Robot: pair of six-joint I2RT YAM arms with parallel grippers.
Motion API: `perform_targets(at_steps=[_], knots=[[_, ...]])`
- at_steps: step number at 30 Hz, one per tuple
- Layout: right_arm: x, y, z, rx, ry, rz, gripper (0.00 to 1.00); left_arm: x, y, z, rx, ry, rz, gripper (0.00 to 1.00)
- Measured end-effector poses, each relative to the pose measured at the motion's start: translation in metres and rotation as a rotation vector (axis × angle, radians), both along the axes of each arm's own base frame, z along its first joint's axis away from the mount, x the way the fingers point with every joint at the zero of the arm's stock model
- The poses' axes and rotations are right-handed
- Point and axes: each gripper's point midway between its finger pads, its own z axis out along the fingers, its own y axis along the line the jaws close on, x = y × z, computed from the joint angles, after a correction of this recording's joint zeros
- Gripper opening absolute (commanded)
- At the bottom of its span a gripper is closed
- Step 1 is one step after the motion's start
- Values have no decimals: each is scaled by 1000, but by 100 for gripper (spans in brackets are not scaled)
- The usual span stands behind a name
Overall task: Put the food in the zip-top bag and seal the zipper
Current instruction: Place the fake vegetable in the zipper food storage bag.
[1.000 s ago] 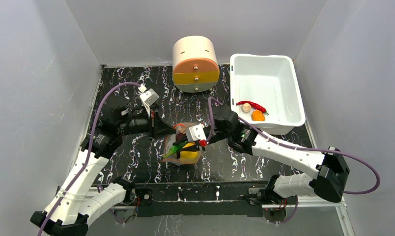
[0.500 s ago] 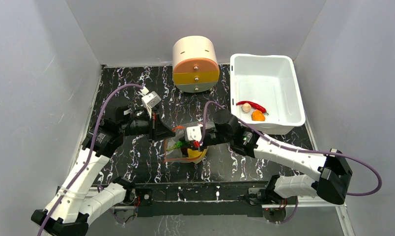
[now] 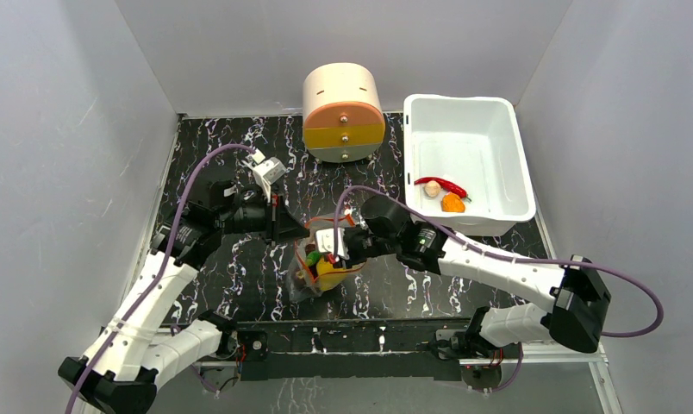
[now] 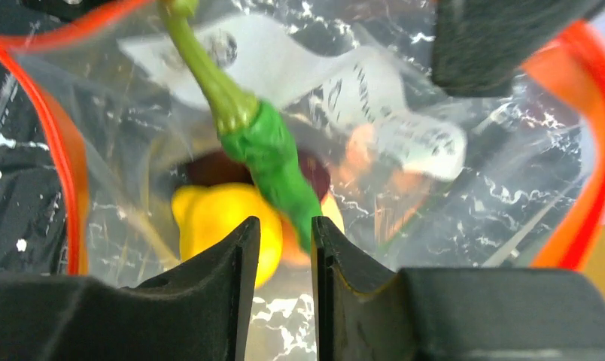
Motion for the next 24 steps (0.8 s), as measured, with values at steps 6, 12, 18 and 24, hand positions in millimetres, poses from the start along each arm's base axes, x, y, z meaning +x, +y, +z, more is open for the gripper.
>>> perform_targets(at_steps=[6,12,18,24], knots=[[-1,-3,-15,-92,-4,5,20,3,-1,-2,5,15,10,0],[-5,-2,-14,-86,9,11,38,6,-1,-4,8,14,20,0],[-29,1,25,51,42,100,46,11,1,-10,20,6,42,0],[-48,12,40,132,64,193,43,12,1,-13,19,6,47,0]])
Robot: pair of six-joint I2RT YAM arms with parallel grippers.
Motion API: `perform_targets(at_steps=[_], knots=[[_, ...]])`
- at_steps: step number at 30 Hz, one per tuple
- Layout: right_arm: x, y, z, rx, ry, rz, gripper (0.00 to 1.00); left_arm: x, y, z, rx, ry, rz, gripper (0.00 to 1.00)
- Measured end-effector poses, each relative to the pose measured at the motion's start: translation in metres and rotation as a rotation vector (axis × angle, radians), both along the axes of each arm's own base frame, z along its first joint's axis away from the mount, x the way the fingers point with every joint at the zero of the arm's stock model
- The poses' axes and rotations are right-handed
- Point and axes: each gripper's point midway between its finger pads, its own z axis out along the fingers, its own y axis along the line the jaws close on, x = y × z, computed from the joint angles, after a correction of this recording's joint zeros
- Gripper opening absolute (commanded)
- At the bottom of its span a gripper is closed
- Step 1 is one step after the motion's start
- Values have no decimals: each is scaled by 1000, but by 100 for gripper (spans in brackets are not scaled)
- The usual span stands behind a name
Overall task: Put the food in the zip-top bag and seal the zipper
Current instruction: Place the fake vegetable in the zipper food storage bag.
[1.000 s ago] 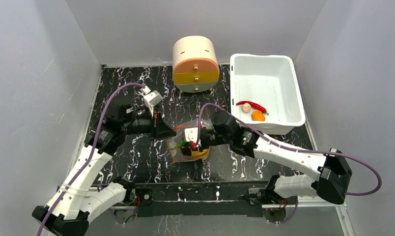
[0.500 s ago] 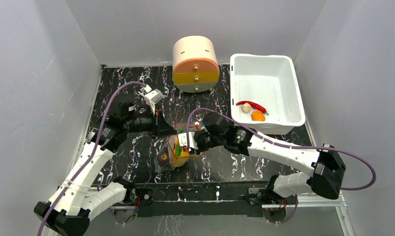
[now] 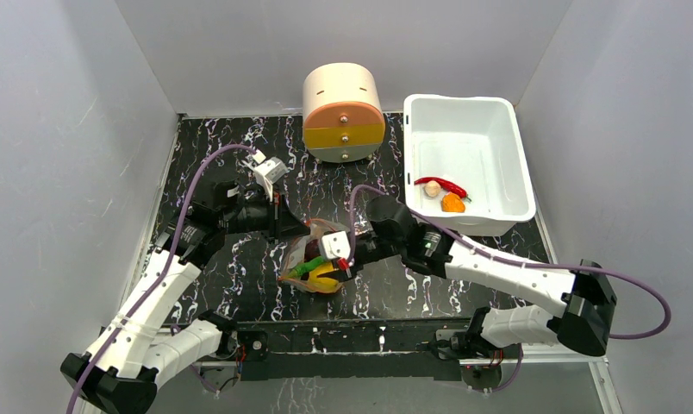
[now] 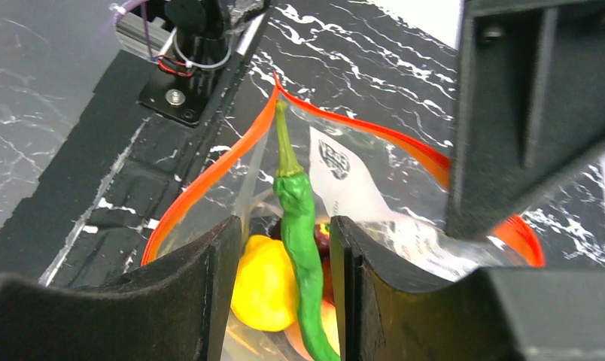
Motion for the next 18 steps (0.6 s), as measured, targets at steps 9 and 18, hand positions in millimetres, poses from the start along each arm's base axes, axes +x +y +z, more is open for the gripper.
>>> perform_targets(at_steps=[9,18], knots=[[-21,31,-30,-51,72,31,36,1,1,-1,-1,11,17,0],[-17,48,-34,-37,23,-42,30,1,0,-2,-4,30,27,0]])
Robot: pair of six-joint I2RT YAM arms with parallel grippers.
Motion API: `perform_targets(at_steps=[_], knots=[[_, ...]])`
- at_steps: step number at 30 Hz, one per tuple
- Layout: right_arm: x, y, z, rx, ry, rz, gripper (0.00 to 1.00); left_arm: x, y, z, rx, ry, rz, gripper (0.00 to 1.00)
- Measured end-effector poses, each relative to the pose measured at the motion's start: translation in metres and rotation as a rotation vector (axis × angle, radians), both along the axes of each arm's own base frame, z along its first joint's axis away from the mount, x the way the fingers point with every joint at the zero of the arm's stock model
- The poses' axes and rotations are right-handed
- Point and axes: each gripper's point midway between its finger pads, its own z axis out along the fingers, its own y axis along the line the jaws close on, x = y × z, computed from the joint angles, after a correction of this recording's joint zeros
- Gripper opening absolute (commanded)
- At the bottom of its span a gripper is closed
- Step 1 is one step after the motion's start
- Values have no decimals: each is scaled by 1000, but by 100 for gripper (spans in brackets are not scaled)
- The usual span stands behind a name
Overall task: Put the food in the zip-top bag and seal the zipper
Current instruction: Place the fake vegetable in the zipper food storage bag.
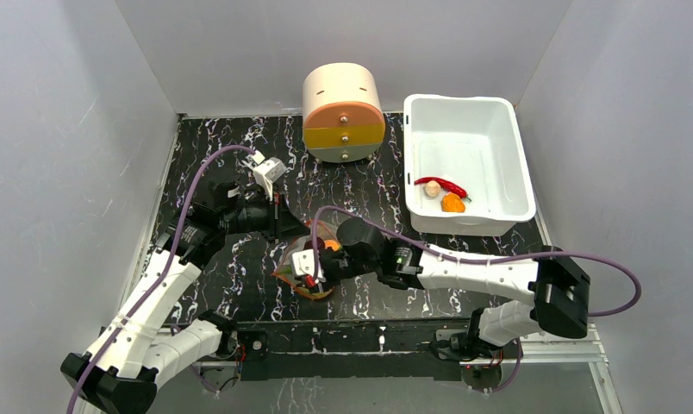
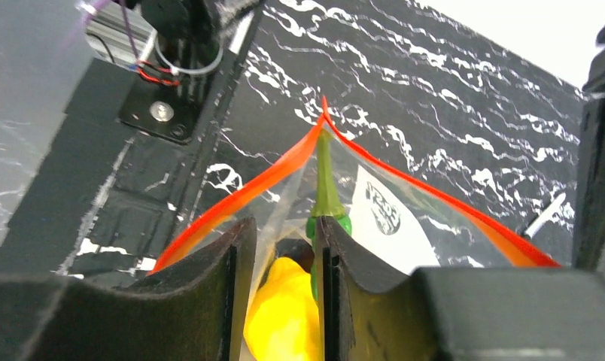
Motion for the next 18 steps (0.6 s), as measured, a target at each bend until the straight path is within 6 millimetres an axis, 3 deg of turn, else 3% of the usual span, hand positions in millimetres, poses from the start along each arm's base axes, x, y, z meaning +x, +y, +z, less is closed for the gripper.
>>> perform_targets(at_steps=[5,13,18], knots=[[14,2,-17,-47,-11,-80,20,0,0,0,-2,8,4,0],[28,4,-15,-38,-34,-165,19,0,0,0,-2,18,15,0],[34,5,-25,-62,-32,-195,20,1,1,-1,0,23,21,0]])
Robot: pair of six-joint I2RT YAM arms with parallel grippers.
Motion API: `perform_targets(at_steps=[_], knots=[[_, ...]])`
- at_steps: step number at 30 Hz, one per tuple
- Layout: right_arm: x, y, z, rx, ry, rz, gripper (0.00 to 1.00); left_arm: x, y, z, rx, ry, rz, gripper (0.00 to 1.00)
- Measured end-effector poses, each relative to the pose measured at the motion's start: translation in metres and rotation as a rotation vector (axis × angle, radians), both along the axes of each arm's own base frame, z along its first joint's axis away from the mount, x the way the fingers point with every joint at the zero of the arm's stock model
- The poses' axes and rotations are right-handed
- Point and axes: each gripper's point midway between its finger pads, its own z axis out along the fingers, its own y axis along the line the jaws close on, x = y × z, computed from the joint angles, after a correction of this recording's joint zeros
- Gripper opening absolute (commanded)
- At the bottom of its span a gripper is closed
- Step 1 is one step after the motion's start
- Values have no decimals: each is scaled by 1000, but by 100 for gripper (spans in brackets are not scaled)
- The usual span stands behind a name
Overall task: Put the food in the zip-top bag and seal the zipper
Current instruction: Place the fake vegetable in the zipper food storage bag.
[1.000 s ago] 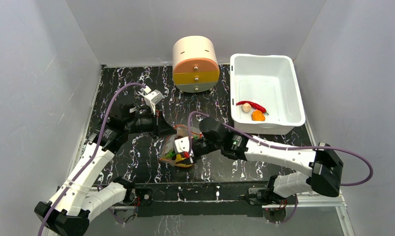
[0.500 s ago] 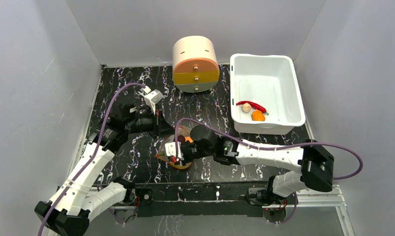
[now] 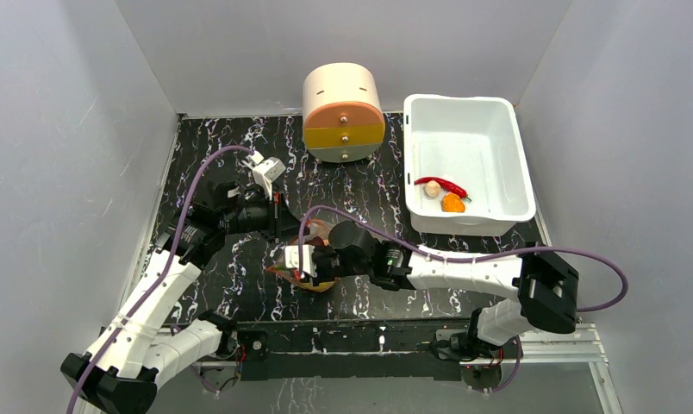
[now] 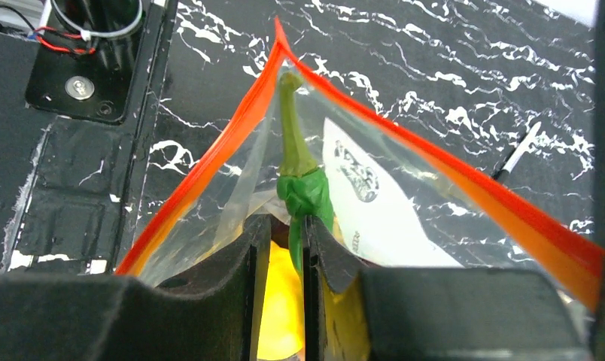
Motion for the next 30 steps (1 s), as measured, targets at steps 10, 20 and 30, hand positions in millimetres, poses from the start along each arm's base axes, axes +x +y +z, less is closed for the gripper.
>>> perform_targets(at_steps=[10,20,30], knots=[[3,-4,-18,-62,45,-47,26,4,6,-7,38,5,40,0],[-2,-19,55,103,163,-161,58,21,22,-12,132,-77,127,0],[40,-43,138,320,355,-585,76,40,41,-11,206,-160,244,0]])
